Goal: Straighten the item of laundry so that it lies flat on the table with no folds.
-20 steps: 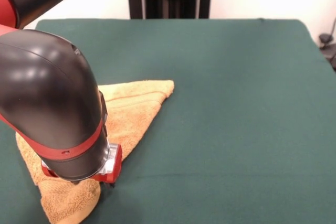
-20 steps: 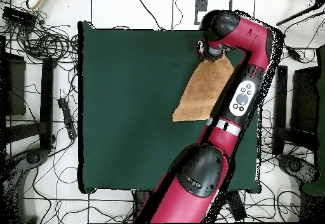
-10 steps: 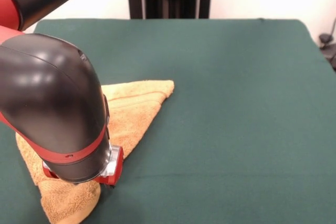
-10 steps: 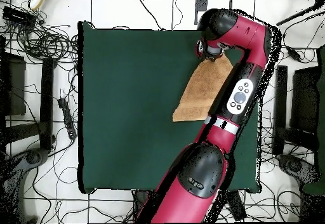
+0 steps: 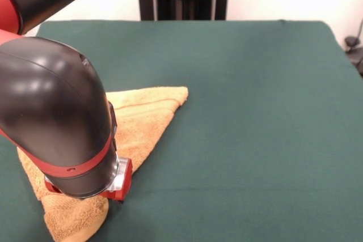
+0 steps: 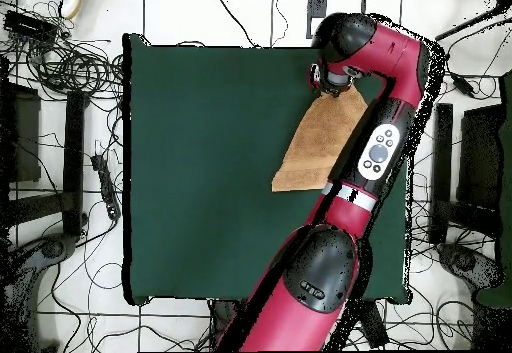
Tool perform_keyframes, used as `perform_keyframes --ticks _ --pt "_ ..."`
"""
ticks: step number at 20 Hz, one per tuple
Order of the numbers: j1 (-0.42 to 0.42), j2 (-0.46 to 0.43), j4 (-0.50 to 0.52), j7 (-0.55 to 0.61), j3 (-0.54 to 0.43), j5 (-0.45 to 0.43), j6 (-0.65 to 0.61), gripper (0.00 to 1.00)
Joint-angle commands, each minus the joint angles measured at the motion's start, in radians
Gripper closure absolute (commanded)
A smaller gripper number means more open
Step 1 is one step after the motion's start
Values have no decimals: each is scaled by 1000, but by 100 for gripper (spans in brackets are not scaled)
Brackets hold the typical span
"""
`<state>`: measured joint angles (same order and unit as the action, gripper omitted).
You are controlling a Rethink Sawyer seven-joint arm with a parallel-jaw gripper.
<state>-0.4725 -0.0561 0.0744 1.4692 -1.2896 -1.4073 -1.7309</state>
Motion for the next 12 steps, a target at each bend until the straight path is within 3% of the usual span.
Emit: perform_keyframes --ticks 1,12 --pt "24 -140 94 80 -110 -89 77 0" --pt "12 -146 93 70 -151 -111 57 0"
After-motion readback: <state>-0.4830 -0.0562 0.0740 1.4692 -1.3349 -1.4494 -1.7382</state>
